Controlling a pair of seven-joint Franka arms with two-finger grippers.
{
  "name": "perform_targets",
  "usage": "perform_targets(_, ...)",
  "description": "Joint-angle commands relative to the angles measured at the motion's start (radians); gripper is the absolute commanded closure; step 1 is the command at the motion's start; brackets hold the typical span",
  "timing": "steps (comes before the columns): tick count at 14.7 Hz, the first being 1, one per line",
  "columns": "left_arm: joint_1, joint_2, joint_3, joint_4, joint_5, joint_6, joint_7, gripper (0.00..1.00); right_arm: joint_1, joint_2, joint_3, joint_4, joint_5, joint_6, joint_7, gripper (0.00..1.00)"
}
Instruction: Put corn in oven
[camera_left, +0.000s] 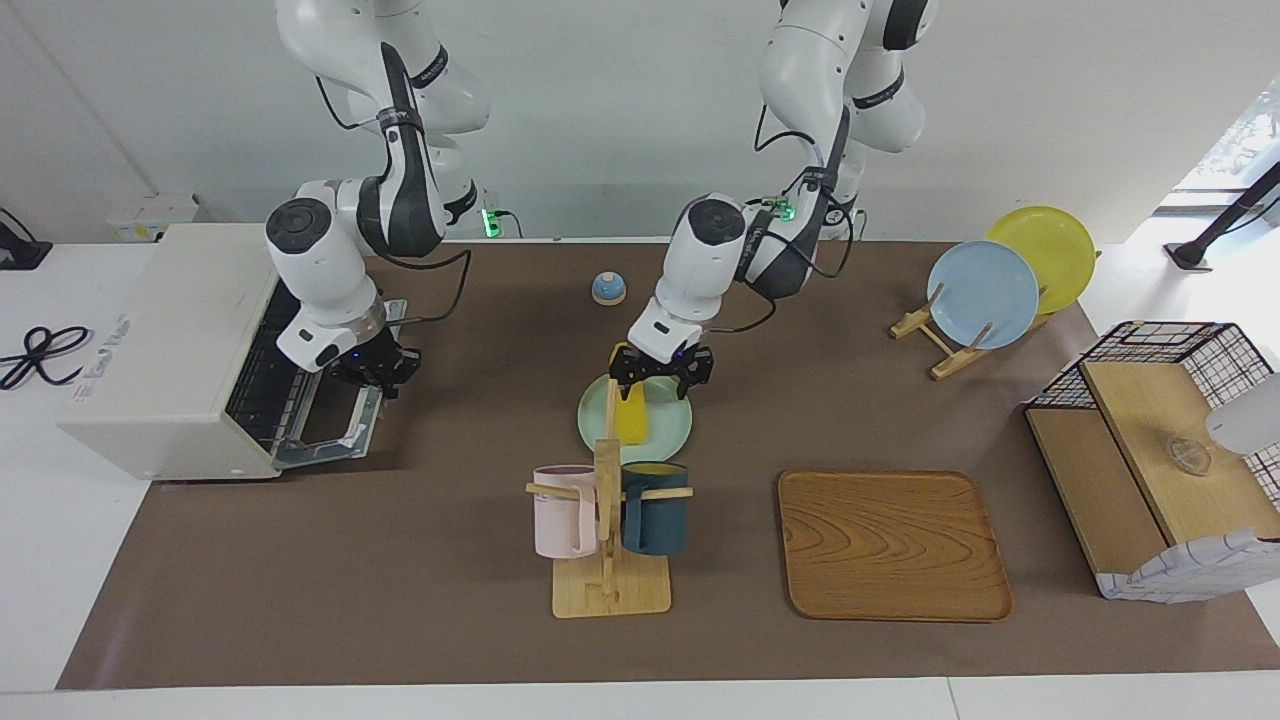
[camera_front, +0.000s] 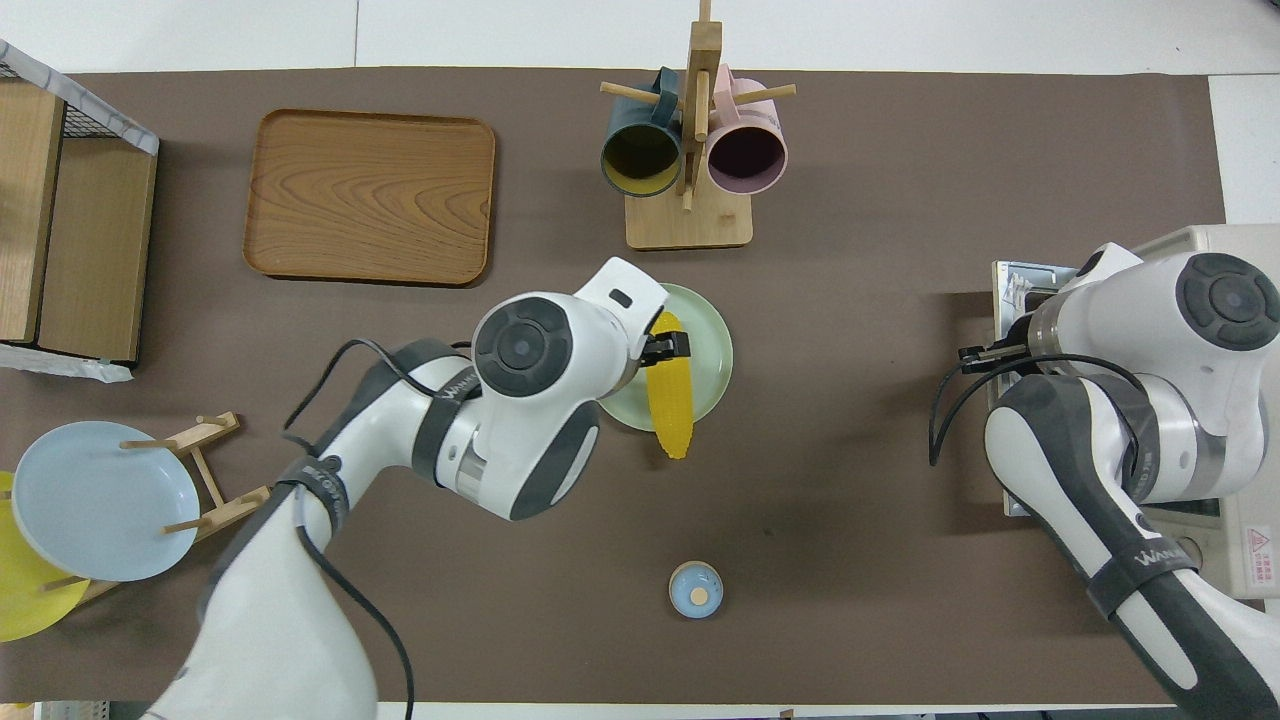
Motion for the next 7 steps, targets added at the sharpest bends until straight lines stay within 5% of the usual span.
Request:
perform_targets(1, 0.167, -0.098, -0.007, 0.050, 0.013, -0.207, 0.121, 0.00, 0.022, 0.027, -0.015, -0.006, -0.026, 0.056, 0.032, 1.00)
perform_targets(7, 0.416, -0.138, -0.007, 0.176, 0.099, -0.424, 0.327, 0.00, 0.024, 0.047, -0.014, -0.039, -0.026, 0.088, 0.061, 1.00)
